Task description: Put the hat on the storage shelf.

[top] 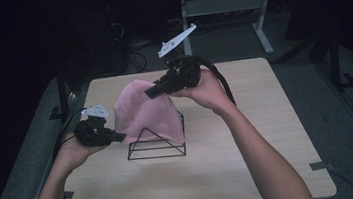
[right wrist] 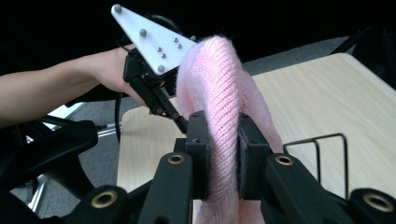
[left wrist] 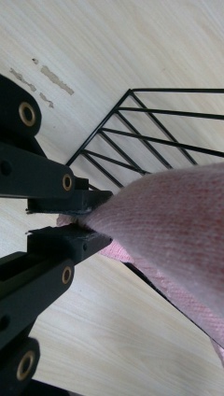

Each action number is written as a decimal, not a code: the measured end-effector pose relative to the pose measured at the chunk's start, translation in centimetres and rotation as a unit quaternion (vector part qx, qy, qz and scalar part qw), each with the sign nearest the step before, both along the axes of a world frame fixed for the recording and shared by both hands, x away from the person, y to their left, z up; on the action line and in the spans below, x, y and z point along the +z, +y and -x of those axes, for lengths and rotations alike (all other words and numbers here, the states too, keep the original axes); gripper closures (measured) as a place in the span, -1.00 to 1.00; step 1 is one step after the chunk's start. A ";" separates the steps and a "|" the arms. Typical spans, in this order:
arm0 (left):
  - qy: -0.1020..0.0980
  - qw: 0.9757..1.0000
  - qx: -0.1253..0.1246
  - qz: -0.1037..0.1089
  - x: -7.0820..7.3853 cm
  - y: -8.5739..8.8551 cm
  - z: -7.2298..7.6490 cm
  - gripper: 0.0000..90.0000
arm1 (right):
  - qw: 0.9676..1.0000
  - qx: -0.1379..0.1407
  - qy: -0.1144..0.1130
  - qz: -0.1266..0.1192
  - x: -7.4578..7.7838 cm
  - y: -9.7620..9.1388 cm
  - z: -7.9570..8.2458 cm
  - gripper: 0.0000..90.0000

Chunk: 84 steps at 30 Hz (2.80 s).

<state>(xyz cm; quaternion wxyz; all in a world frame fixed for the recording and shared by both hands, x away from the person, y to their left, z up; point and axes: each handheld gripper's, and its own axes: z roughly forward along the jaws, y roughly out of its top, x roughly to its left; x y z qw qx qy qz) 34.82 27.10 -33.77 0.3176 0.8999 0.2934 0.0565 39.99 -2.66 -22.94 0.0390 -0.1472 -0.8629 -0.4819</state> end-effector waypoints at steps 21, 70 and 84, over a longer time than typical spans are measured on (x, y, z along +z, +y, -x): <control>-0.001 0.999 -0.006 -0.035 -2.6 -0.3 -0.1 0.83 | 0.999 0.023 0.029 0.011 -3.4 0.0 0.5 0.69; 0.050 0.998 0.011 -0.043 -8.0 0.6 -0.4 0.83 | 0.999 0.029 0.032 0.031 -7.5 0.9 1.7 0.84; 0.052 0.997 0.010 -0.055 -8.5 0.6 -0.8 0.86 | 0.998 0.031 0.032 0.045 -7.8 1.6 1.5 0.86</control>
